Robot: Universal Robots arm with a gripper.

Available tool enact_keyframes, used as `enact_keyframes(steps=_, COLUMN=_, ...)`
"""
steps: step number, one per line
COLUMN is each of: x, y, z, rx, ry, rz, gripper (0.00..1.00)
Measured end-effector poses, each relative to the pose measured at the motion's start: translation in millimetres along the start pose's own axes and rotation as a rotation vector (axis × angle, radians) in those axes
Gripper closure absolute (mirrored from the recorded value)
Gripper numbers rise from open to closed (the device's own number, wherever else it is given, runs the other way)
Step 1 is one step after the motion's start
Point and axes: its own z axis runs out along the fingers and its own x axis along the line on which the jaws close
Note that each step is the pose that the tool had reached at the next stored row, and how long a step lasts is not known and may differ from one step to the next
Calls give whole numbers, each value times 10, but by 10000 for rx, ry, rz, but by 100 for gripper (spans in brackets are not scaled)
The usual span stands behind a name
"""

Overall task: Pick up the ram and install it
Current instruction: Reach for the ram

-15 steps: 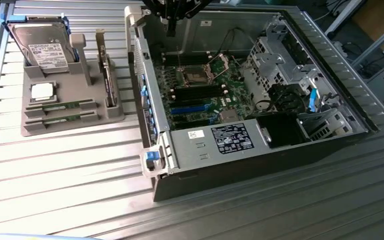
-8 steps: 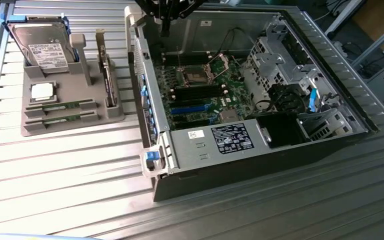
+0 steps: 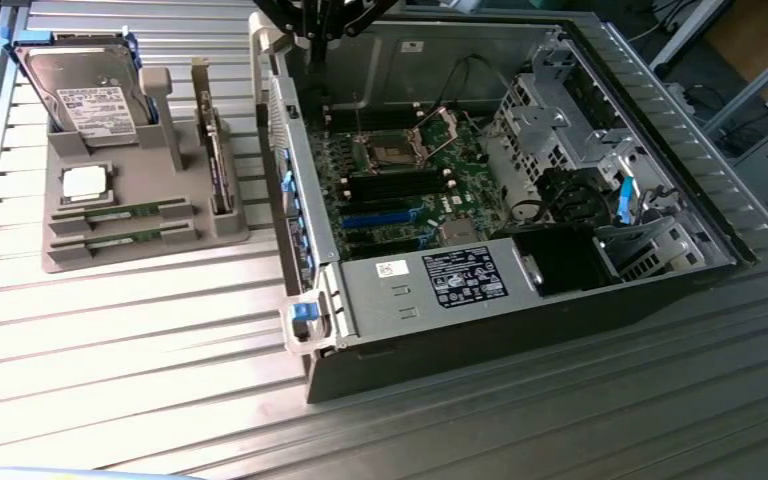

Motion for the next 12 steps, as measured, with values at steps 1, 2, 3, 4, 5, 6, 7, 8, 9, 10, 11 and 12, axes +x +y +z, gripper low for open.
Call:
enact_keyframes(steps=1, x=22, y=-2, z=-1, rx=0, ry=0, rz=0, gripper=90)
enact_keyframes(steps=2, x=31, y=-2, z=-1, rx=1, ry=1, rz=0, gripper=90)
enact_keyframes(steps=3, x=43, y=-3, z=-1, rx=-1, ry=0, rz=0, gripper=90)
enact_keyframes(steps=4, x=59, y=-4, z=-2, rx=0, ry=0, rz=0, gripper=90)
enact_keyframes(steps=5, x=72, y=-5, z=-2, rx=0, ry=0, rz=0, gripper=90)
enact_keyframes(steps=6, x=89, y=-7, z=-2, rx=0, ry=0, rz=-1, gripper=90)
enact_keyframes(steps=7, x=102, y=-8, z=-3, rx=0, ry=0, rz=-1, gripper=90)
enact_keyframes(steps=8, x=130, y=-10, z=-4, rx=-1, ry=0, rz=0, gripper=90)
enact_keyframes(steps=9, x=142, y=-11, z=-4, rx=0, ry=0, rz=0, gripper=90)
enact_keyframes(steps=10, x=155, y=-12, z=-4, rx=0, ry=0, rz=-1, gripper=90)
enact_keyframes(steps=11, x=165, y=-13, z=-5, rx=-1, ry=0, rz=-1, gripper=90)
enact_keyframes(steps=12, x=174, y=-13, z=-5, rx=0, ry=0, rz=0, gripper=90)
